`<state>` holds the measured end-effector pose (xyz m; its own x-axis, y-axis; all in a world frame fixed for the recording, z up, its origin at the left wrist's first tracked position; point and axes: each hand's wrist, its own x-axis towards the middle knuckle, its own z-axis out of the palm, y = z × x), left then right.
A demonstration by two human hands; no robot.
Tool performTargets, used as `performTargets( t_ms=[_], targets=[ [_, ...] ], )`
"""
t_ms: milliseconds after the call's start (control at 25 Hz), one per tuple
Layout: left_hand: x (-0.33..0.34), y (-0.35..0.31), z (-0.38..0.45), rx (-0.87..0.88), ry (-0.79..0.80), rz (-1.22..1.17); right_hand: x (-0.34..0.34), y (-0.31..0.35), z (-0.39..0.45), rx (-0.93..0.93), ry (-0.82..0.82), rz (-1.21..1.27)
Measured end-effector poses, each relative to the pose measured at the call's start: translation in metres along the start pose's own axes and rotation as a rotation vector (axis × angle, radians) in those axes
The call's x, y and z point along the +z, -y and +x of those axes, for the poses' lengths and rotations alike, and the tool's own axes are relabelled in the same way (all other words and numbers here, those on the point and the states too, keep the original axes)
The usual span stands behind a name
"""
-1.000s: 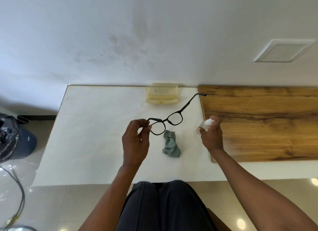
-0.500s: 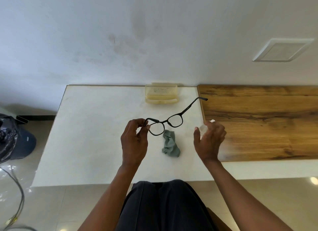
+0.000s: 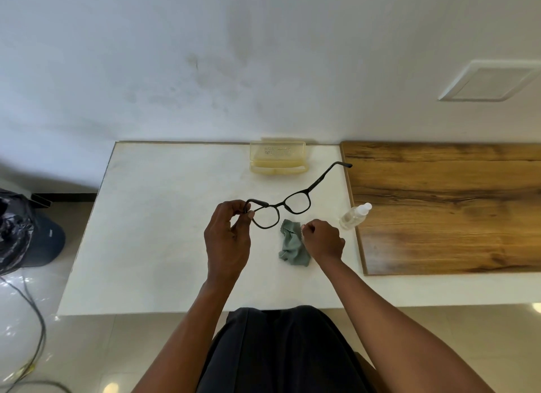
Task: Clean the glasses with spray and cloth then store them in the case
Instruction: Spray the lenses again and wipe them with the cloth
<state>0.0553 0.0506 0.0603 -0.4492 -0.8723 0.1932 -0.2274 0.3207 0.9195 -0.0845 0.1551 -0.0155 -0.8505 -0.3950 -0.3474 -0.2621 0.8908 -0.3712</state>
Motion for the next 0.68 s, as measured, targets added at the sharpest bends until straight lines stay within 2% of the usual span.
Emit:
performTargets(
  t_ms=[200,320,440,560,680],
  targets=[
    [0.000,0.003,0.001,-0.012,-0.003,0.012,0.006,0.010,0.007,-0.054,0.047,-0.120],
    [-0.001,0.006,0.001,-0.011,-0.002,0.021,0.009,0.011,0.002,-0.129,0.001,-0.207],
    [-0.001,0.008,0.001,-0.014,-0.002,0.022,0.011,0.007,0.000,-0.127,-0.028,-0.184],
    [0.001,0.008,0.000,-0.014,-0.006,0.017,0.008,0.004,-0.003,-0.049,0.012,0.056],
    [0.004,0.008,0.000,-0.024,-0.005,-0.005,-0.003,0.002,-0.015,0.093,0.126,0.490]
  ],
)
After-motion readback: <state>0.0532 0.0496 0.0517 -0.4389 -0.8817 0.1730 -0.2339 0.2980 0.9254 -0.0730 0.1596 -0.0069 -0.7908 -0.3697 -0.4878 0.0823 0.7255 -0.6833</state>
